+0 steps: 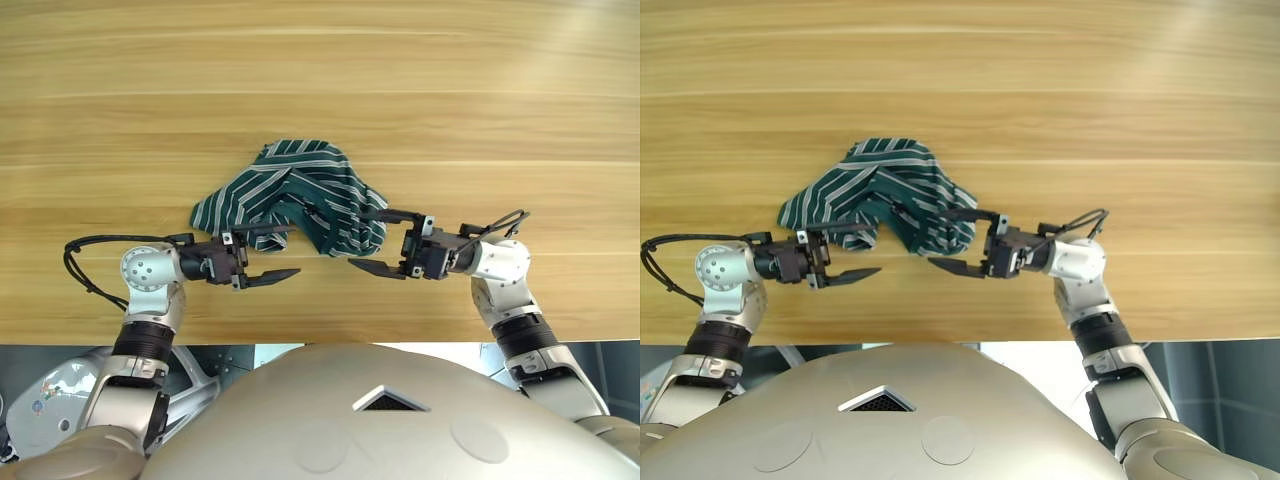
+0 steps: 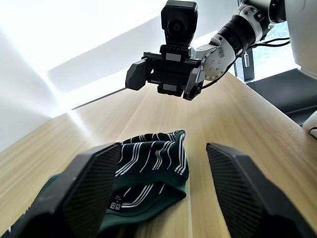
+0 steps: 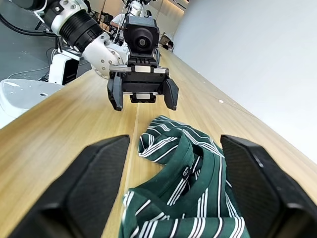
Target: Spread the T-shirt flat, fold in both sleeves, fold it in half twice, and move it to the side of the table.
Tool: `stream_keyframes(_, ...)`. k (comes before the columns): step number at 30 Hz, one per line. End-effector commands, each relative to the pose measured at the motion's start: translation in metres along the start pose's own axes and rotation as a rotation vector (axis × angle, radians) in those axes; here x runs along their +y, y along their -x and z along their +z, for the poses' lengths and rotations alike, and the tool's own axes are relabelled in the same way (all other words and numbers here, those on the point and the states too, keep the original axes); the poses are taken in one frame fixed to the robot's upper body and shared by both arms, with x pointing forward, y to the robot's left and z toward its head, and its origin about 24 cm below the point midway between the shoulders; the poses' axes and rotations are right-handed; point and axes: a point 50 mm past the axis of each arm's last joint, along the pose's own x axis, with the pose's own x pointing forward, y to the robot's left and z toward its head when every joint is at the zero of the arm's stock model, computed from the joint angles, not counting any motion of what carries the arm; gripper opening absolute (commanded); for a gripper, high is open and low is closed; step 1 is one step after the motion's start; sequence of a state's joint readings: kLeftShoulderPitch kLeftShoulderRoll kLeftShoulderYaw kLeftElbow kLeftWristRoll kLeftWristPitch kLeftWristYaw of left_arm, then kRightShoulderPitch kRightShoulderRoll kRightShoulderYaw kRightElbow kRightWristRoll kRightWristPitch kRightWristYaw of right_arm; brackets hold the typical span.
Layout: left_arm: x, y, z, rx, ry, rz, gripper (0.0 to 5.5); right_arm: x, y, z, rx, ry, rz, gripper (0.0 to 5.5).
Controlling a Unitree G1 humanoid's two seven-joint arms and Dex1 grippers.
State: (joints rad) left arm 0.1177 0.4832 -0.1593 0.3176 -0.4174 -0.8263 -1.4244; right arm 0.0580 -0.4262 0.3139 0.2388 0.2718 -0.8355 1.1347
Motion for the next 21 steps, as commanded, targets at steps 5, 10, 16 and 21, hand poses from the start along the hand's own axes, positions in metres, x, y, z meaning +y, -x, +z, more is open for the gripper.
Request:
stream_keyframes(5,-0.004,0.003,-0.003,0.054,0.004,-0.036,3.21,-0.002,0.000,0.001,0.031,0.029,0.021,3.39)
stream_keyframes(10,-0.012,0.016,-0.009,0.182,-0.005,-0.055,3.21,0.002,0.003,-0.002,0.072,0.038,0.036,3.39)
stream_keyframes(16,-0.015,0.037,-0.005,0.344,-0.061,-0.080,3.21,0.013,0.006,-0.007,0.162,0.056,0.109,3.39)
stream_keyframes(21,-0.014,0.050,-0.003,0.465,-0.110,-0.088,3.21,0.020,0.007,-0.014,0.233,0.070,0.171,3.39)
